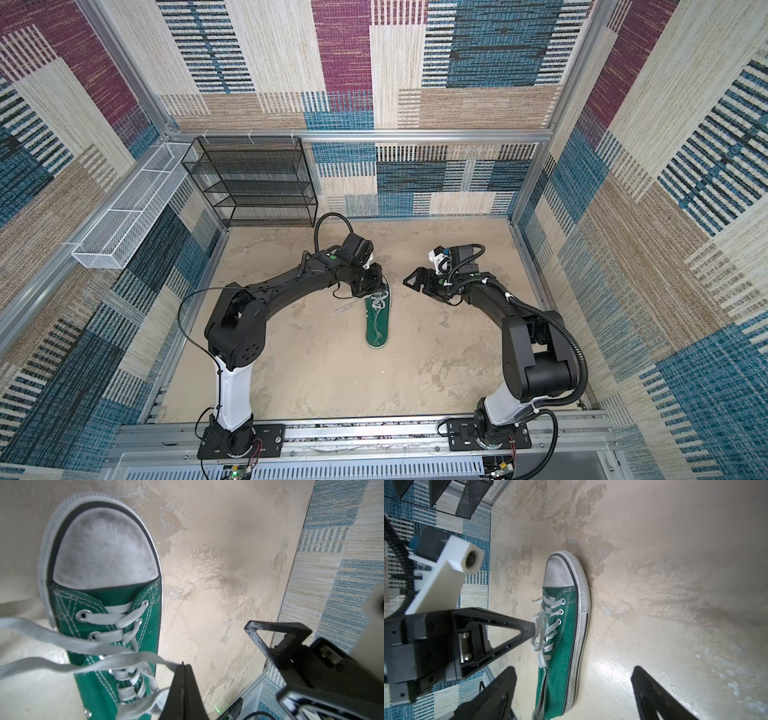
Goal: Tie the shoes
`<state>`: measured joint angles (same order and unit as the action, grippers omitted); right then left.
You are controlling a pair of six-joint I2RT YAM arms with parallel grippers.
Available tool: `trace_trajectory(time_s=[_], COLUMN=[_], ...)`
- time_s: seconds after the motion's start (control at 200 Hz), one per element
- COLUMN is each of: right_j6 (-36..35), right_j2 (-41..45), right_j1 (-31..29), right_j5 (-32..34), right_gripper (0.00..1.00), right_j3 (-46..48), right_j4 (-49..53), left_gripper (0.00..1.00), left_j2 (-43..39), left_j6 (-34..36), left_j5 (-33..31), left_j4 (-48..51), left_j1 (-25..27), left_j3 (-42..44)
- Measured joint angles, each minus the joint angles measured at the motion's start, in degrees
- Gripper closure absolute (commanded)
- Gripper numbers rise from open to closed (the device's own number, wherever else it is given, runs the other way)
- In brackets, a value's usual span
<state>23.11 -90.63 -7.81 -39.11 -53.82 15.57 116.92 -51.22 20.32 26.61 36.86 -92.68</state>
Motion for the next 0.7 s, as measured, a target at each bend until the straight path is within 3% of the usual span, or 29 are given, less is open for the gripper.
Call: trace_trajectory(time_s=[0.08,0.321,0.461,0.701], right_j6=[-0.5,-2.6,-2.2,0.8], right_j2=[-0.3,-1.1,-3.3,-7.1], right_j1=[-0.4,-4.6,-6.3,-7.3], right_j5=[-0.6,-3.3,-4.2,-5.5], right_gripper=[0.34,0.38,0.46,0.52], right_j3=[1.6,2.5,2.4,1.4], right_j4=[-0.9,-4.2,-6.3,-10.1], left_gripper=[1.0,1.0,0.88,0.78], left_j2=[0.7,2.4,2.4,2.6], left_j6=[-0.3,-1.1,-1.1,-1.0], left_j5=[-0.1,0.6,0.9,1.1], left_j4=[-0.5,-0.7,-0.8,-0.6], left_j1=[0.0,0.0,0.0,-0.2], left_j3=[0.0,-0.9,-1.9,-2.7])
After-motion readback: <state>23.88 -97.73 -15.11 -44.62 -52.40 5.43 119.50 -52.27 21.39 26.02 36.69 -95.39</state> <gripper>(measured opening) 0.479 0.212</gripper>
